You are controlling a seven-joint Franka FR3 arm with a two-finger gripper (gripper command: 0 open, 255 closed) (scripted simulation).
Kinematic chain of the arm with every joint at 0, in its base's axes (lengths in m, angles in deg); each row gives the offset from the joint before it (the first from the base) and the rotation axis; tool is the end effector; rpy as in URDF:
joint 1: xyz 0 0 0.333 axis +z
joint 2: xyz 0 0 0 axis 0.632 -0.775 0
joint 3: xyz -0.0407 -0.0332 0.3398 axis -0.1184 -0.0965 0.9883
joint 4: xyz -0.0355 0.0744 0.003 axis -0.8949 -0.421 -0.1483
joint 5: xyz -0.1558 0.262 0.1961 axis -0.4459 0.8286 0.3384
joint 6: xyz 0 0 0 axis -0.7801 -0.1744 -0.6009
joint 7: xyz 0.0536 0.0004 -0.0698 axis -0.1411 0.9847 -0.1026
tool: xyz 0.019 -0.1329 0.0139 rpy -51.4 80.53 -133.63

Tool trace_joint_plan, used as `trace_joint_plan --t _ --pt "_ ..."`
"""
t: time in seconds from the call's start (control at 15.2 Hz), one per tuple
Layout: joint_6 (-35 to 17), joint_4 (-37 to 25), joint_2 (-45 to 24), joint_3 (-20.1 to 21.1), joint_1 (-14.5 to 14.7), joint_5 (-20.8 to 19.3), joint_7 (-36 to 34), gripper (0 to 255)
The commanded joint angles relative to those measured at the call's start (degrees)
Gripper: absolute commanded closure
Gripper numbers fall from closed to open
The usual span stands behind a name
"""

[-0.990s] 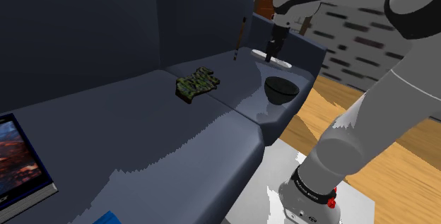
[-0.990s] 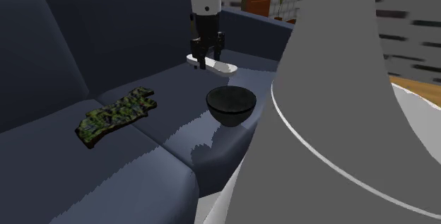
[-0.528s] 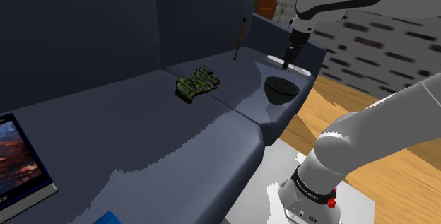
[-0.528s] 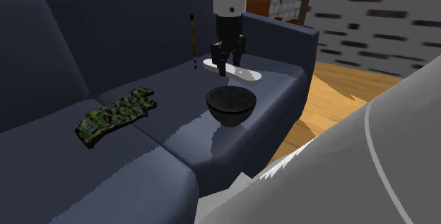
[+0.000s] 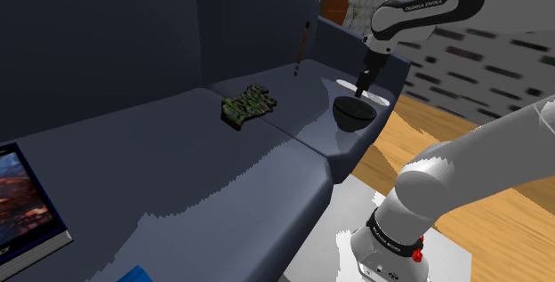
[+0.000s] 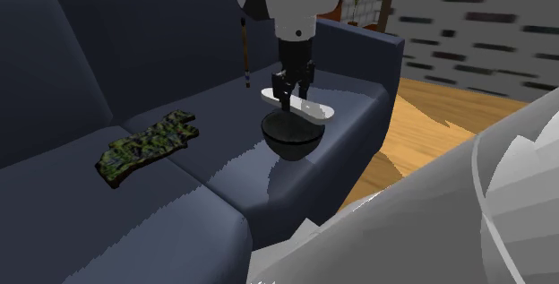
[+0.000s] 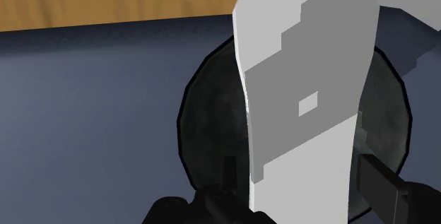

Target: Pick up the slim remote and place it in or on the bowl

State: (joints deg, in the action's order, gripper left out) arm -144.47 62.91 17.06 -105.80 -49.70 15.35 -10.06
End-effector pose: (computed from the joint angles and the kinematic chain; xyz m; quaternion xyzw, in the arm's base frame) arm 0.2730 -0.2837 0.4839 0.9996 0.0229 -0.0053 0.0145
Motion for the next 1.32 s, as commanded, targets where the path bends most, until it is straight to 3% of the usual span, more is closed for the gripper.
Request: trace_joint_plan --t 0.0,0.33,0.86,0.92,1.25 --pt "-1.74 1.38 -0.31 -0.35 -0.07 -0.18 -0.02 255" --pt "-6.15 4.38 -1.76 -1.35 -0.08 -0.41 0.02 255" --pt "-6.15 4.38 -1.76 -1.35 -0.08 -0.41 0.02 255" --pt "-6.15 4.38 -1.76 -1.35 -0.08 -0.41 0.02 0" --pt "-6.15 4.37 -1.76 -1.35 -0.08 -0.41 0.02 0"
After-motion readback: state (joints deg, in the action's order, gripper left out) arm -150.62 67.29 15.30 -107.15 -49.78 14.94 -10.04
